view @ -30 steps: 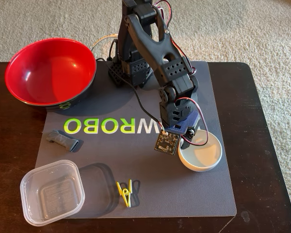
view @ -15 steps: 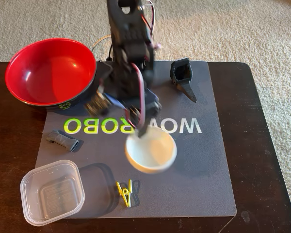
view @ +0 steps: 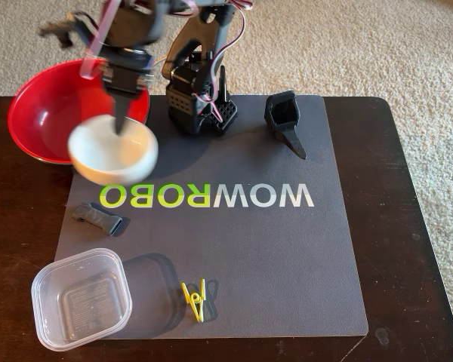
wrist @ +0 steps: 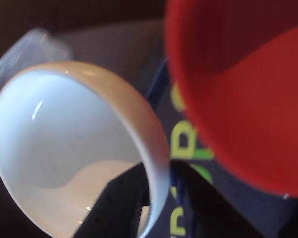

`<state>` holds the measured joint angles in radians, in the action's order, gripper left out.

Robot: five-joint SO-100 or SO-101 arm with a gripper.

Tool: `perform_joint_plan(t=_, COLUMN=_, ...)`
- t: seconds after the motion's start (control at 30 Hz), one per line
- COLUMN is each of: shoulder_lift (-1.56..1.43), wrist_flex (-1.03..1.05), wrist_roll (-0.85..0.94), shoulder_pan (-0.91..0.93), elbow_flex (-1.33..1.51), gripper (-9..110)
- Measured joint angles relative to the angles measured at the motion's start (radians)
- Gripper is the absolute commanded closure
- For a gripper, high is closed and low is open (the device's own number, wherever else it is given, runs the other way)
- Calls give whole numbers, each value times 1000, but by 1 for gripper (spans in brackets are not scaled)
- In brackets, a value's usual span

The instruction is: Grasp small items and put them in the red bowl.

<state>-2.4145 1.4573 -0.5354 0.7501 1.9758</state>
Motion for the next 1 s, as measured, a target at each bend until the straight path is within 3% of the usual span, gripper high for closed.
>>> perform_joint_plan(t=0.37, shoulder_lift=120, wrist_flex=8, wrist_roll=-170, shoulder_pan=367, elbow_flex=0, gripper=101)
perform_joint_plan(t=0.53, shoulder_lift=9, wrist_flex=-46, wrist_roll=-385, shoulder_pan=443, elbow_flex=196, gripper=101)
perform_joint_plan(t=0.7, shoulder_lift=-305, wrist_flex=-152, wrist_roll=-706, shoulder_pan=604, elbow_flex=581, gripper=101)
perform_joint_plan(t=0.83, shoulder_lift=-552, wrist_flex=-186, wrist_roll=-821, shoulder_pan=653, elbow_flex=787, gripper=80)
perform_joint_plan(t=1.0, shoulder_lift=-402, wrist_flex=-179, wrist_roll=-810, shoulder_pan=618, elbow_flex=727, gripper=72)
